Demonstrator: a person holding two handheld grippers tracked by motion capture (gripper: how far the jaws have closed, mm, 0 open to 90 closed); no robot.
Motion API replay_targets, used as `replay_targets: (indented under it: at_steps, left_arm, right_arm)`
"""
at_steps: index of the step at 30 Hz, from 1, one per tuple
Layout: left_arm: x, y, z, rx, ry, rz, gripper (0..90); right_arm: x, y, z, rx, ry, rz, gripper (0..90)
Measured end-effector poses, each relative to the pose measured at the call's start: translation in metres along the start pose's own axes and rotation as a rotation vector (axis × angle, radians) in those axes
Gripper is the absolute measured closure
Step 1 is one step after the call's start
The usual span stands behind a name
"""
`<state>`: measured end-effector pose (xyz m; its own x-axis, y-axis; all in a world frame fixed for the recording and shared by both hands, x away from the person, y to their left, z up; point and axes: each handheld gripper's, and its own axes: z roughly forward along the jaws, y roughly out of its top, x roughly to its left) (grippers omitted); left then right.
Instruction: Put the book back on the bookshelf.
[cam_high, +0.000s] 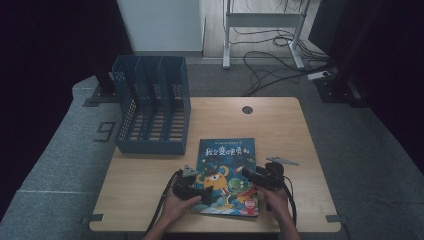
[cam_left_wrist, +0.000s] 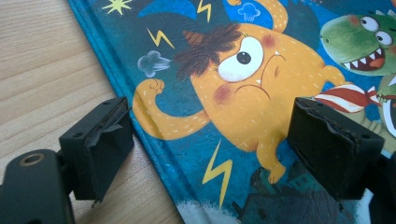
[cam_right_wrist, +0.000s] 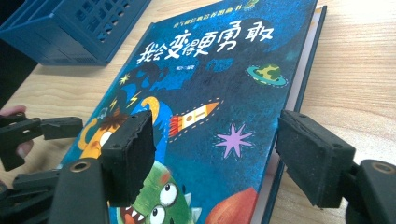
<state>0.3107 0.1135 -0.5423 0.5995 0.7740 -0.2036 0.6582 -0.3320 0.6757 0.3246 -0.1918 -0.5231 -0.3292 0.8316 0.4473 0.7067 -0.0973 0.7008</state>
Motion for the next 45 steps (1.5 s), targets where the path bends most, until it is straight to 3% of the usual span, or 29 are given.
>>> replay_targets:
  at_steps: [5, 10, 17, 30, 34, 45]
  left_arm:
    - [0.002, 0.0, 0.0, -0.005, -0.016, -0.015, 13.7]
    - [0.006, 0.0, -0.001, -0.011, -0.05, -0.036, 12.7]
    - [0.006, 0.0, -0.001, -0.012, -0.046, -0.033, 12.4]
    - [0.008, 0.0, -0.001, -0.015, -0.045, -0.038, 10.9]
    - [0.01, 0.0, -0.001, -0.021, -0.055, -0.052, 10.5]
    - [0.014, -0.001, -0.003, -0.03, -0.082, -0.077, 10.4]
  right_arm:
    - [-0.002, 0.002, -0.003, -0.017, 0.029, 0.016, 28.8]
    - [-0.003, 0.006, -0.009, -0.043, 0.088, 0.044, 30.0]
    - [-0.003, 0.006, -0.01, -0.043, 0.083, 0.046, 31.7]
    - [-0.008, 0.006, -0.009, -0.023, 0.134, 0.097, 33.6]
    - [-0.012, 0.007, -0.012, -0.039, 0.189, 0.139, 34.8]
    - [-0.009, 0.008, -0.016, -0.056, 0.218, 0.092, 36.4]
